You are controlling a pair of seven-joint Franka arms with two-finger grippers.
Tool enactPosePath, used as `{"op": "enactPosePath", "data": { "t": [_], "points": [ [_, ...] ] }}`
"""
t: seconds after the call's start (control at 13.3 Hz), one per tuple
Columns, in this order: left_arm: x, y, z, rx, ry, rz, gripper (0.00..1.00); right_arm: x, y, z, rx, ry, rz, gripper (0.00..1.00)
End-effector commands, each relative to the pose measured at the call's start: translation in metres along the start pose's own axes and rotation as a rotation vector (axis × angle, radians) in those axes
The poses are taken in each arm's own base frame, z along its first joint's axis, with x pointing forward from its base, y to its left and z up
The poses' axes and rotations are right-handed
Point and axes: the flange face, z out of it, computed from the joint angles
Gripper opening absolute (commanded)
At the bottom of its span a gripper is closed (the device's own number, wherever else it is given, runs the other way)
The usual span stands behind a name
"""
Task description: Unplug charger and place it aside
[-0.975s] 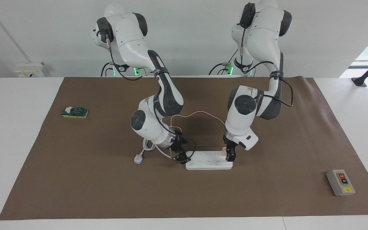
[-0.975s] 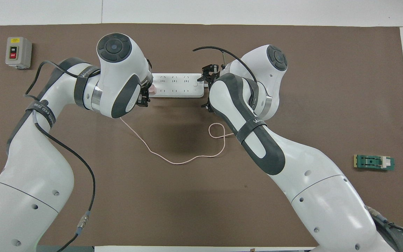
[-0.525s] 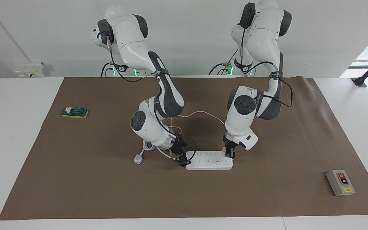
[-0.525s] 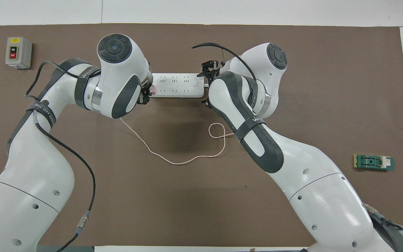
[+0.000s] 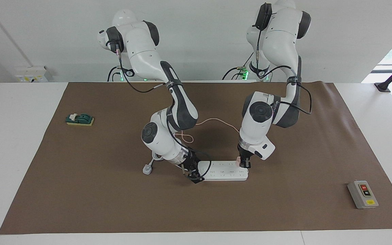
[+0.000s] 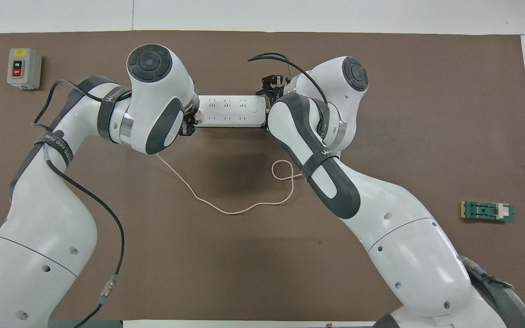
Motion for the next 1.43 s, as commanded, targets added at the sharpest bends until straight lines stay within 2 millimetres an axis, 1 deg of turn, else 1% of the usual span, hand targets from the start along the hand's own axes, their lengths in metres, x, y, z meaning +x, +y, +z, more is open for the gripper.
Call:
{"op": "enactPosePath", "data": {
  "t": [0.0, 0.07, 0.15, 0.3, 0.6, 0.97, 1.05, 1.12, 1.2, 1.35],
  "points": [
    [-0.001, -0.002, 0.008, -0.007, 0.025, -0.007, 0.15, 0.000, -0.017, -0.005, 0.028, -0.004, -0.023, 1.00],
    [-0.002, -0.002, 0.008, -0.007, 0.024, -0.005, 0.15, -0.003, -0.022, -0.009, 0.032, -0.015, -0.003, 1.00],
    [-0.002, -0.002, 0.009, -0.006, 0.025, -0.005, 0.15, 0.005, -0.024, -0.013, 0.035, -0.024, 0.041, 1.00],
    [-0.002, -0.002, 0.009, -0.006, 0.025, -0.005, 0.15, 0.006, -0.023, -0.012, 0.032, -0.062, 0.088, 1.00],
    [-0.002, -0.002, 0.009, -0.006, 0.026, -0.004, 0.15, 0.006, -0.020, -0.006, 0.033, -0.083, 0.109, 1.00],
    [-0.001, -0.002, 0.009, -0.006, 0.027, -0.006, 0.15, 0.007, -0.020, -0.006, 0.032, -0.109, 0.136, 1.00],
    [-0.001, -0.002, 0.009, -0.006, 0.027, -0.006, 0.15, 0.007, -0.019, -0.005, 0.029, -0.111, 0.137, 0.99],
    [-0.001, -0.002, 0.009, -0.006, 0.027, -0.006, 0.15, 0.008, -0.019, -0.005, 0.034, -0.109, 0.137, 0.81],
    [-0.002, -0.002, 0.009, -0.006, 0.026, -0.004, 0.15, 0.007, -0.019, -0.004, 0.033, -0.109, 0.137, 0.61],
    [-0.001, -0.002, 0.009, -0.006, 0.027, -0.006, 0.15, 0.010, -0.018, -0.003, 0.030, -0.109, 0.140, 0.27]
  ]
}}
